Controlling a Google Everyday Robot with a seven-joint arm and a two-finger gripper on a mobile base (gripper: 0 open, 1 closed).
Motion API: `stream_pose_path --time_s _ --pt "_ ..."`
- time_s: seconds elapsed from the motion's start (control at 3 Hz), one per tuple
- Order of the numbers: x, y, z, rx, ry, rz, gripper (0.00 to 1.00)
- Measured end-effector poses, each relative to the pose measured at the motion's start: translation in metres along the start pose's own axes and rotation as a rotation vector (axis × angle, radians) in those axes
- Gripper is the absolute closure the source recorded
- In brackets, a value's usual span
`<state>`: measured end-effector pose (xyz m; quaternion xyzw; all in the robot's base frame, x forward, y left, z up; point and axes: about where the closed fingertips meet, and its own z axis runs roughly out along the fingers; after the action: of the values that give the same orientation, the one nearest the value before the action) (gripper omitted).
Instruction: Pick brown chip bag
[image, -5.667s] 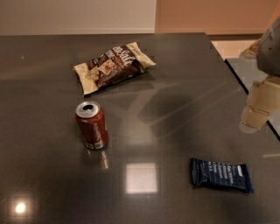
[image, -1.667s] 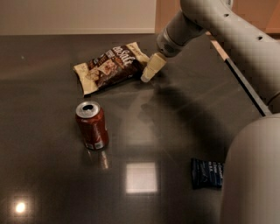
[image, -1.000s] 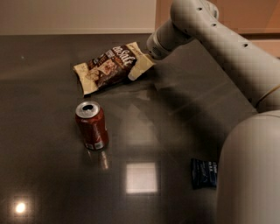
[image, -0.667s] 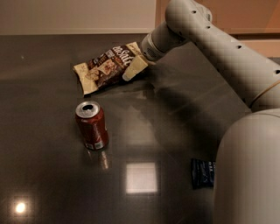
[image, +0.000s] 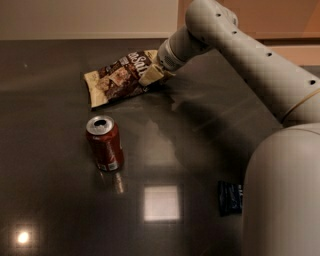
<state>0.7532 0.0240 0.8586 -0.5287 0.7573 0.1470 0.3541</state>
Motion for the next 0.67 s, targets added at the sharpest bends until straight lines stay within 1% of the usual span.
stream_pose_path --time_s 0.33,0.67 --pt "-0.003 0.003 -0.007 -0.011 -0.012 0.004 0.63" --pt "-0.008 0.005 -0.025 -0.019 -0.033 0.01 0.85"
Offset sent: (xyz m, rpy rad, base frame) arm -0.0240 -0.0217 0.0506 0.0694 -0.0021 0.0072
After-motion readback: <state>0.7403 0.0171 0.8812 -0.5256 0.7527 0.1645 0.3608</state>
